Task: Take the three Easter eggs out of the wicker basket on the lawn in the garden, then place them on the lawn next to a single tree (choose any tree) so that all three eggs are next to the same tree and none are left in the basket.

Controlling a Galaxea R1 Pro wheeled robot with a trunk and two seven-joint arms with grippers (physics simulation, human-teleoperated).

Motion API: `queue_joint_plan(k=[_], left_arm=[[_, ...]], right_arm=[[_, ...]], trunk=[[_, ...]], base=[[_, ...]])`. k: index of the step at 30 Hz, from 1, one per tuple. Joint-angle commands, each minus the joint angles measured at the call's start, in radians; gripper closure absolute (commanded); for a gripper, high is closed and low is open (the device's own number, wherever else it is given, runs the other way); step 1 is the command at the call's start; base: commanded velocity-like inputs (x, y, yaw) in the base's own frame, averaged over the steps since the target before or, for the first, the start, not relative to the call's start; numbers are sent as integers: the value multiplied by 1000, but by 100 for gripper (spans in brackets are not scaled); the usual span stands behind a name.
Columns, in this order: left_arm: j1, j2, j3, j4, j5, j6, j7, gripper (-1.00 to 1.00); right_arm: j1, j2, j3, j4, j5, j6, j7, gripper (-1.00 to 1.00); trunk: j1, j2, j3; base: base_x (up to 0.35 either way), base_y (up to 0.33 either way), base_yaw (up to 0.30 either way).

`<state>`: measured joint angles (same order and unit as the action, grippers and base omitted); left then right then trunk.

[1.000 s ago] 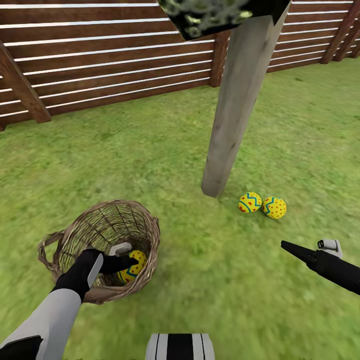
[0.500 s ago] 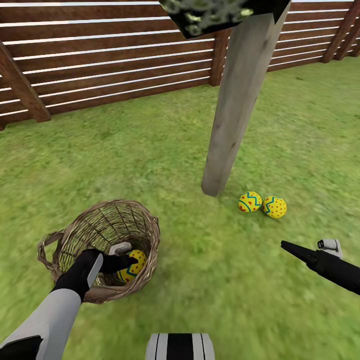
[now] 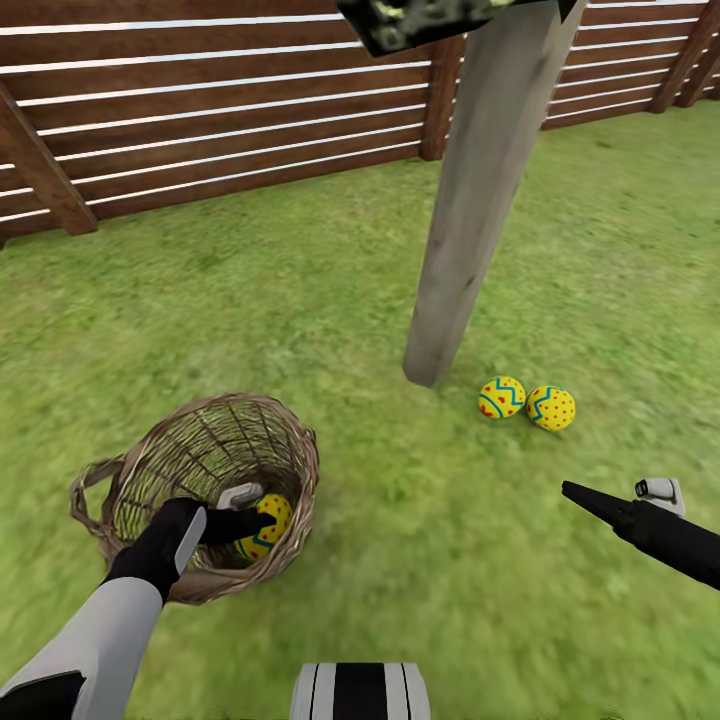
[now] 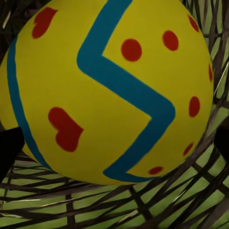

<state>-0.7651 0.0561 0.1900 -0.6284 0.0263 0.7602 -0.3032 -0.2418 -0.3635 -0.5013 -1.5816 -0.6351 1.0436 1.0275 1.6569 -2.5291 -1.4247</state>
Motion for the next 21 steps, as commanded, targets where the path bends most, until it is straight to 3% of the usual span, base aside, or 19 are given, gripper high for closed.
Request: queue_joint_plan(k=[1, 21], left_arm=[[0, 0, 3, -1, 3, 5, -2, -100], [0, 1, 3, 1, 1, -5, 2, -100]], right_arm=[[-1, 0, -1, 0, 2, 4, 5, -100], [-1, 0, 0, 0, 2, 4, 5, -100]], trunk=[[0, -1, -5], [1, -1, -9]], base=[[0, 0, 0], [0, 0, 0]])
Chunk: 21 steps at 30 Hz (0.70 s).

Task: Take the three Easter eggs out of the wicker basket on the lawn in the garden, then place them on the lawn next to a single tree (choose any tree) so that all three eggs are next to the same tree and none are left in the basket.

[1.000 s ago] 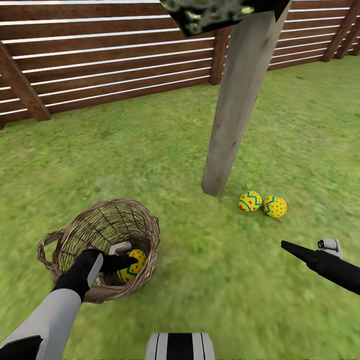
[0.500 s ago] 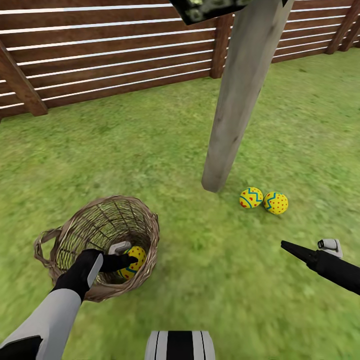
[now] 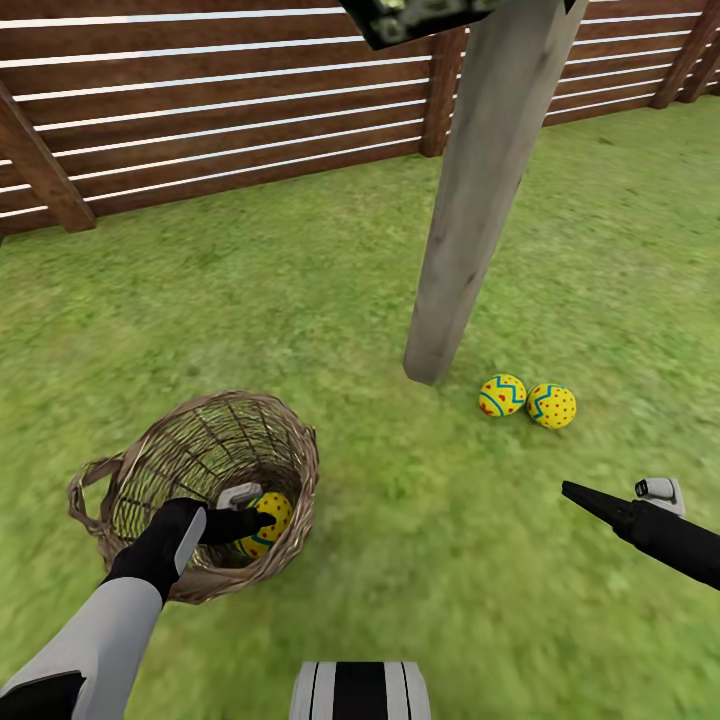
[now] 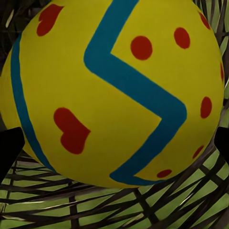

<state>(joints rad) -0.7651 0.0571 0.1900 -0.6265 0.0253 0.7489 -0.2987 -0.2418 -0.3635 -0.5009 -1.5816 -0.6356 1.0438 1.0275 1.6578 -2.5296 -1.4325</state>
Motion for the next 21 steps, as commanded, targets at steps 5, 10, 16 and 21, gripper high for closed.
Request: queue_joint_plan(k=[5, 10, 16, 21], left_arm=[[0, 0, 3, -1, 2, 5, -1, -100], [0, 0, 3, -1, 2, 5, -1, -100], [0, 0, 4, 0, 1, 6, 5, -100], [-1, 0, 24, 0, 1, 7, 23, -100]], right_arm=[[-1, 0, -1, 0, 3, 3, 5, -100], [-1, 0, -1, 0, 2, 3, 6, -100], [-1, 0, -5, 0, 3, 3, 40, -100], [-1, 0, -7, 0, 4, 3, 51, -100]], trunk=[[0, 0, -1], [1, -1, -12], [1, -1, -12], [1, -1, -12]], base=[[0, 0, 0], [0, 0, 0], [0, 0, 0], [0, 0, 0]])
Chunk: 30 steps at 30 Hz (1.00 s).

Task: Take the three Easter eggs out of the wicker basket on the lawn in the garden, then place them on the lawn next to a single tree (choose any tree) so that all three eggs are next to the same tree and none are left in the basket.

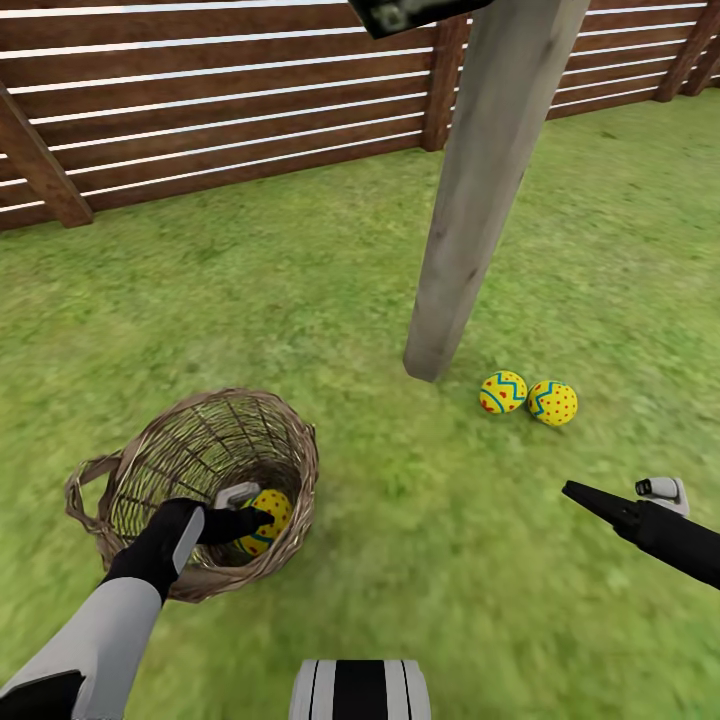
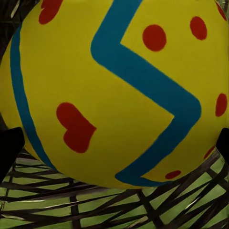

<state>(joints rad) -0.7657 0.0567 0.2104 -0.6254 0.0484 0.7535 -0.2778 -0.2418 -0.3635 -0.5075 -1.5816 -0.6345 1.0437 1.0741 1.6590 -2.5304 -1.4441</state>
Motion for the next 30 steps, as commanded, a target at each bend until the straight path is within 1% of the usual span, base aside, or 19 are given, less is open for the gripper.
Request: queue_joint_plan(k=[1, 3, 10, 13, 30], left_arm=[[0, 0, 11, -1, -22, 2, 4, -100], [0, 0, 20, 0, -22, 3, 6, -100], [0, 0, 24, -3, -21, 0, 7, -100], [0, 0, 24, -3, -21, 0, 6, -100], [0, 0, 24, -8, -19, -2, 5, -100]], right_arm=[[-1, 0, -1, 0, 2, 3, 6, -100], [-1, 0, -2, 0, 2, 3, 8, -100], [-1, 0, -2, 0, 2, 3, 9, -100], [-1, 0, -2, 0, 2, 3, 9, -100], [-1, 0, 0, 0, 2, 3, 9, -100]], trunk=[[0, 0, -1], [1, -1, -8], [1, -1, -8], [2, -1, -20], [2, -1, -20]], base=[[0, 0, 0], [0, 0, 0], [0, 0, 0], [0, 0, 0], [0, 0, 0]])
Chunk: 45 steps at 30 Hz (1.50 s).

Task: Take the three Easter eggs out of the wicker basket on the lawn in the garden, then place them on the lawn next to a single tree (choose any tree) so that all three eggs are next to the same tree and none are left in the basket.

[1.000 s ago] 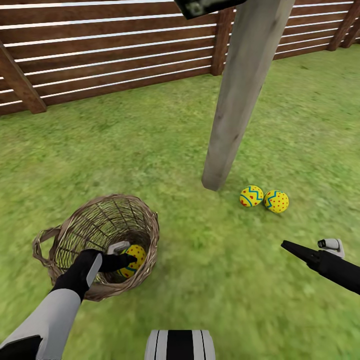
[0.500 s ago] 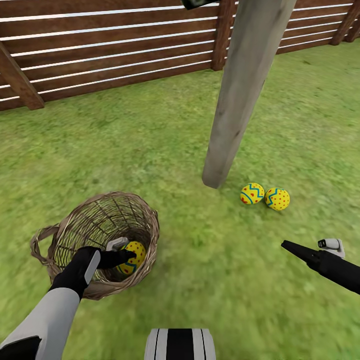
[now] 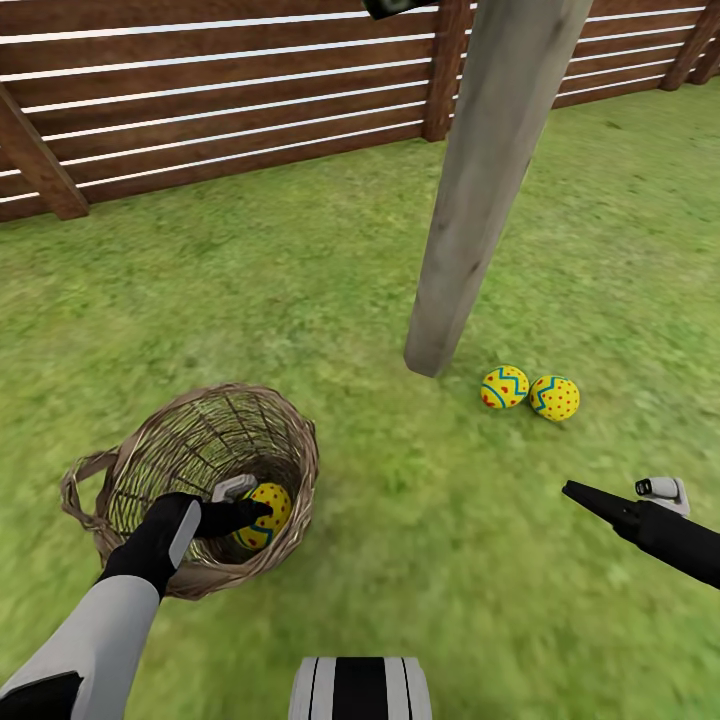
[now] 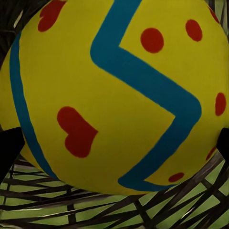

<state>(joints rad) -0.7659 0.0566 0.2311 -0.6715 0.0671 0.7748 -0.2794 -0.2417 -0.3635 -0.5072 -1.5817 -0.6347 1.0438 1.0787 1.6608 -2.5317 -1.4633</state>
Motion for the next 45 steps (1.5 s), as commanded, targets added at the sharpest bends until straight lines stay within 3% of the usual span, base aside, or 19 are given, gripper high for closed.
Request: queue_joint_plan(k=[1, 18, 19, 43, 45], left_arm=[[0, 0, 4, 38, -38, -23, 6, -100], [0, 0, 5, 35, -38, -25, 5, -100], [1, 0, 5, 35, -38, -30, 6, 100], [1, 0, 5, 38, -38, -45, 6, 100], [1, 0, 5, 37, -38, -45, 6, 100]], right_arm=[[-1, 0, -1, 0, 3, 3, 4, -100], [-1, 0, -4, 0, 3, 3, 5, -100], [-1, 0, -4, 0, 3, 3, 6, -100], [-1, 0, -2, 0, 3, 3, 6, -100], [-1, 0, -2, 0, 3, 3, 6, -100]], trunk=[[0, 0, -1], [0, 0, -1], [0, 0, -1], [0, 0, -1], [-1, 0, 7]], base=[[0, 0, 0], [0, 0, 0], [0, 0, 0], [0, 0, 0], [0, 0, 0]])
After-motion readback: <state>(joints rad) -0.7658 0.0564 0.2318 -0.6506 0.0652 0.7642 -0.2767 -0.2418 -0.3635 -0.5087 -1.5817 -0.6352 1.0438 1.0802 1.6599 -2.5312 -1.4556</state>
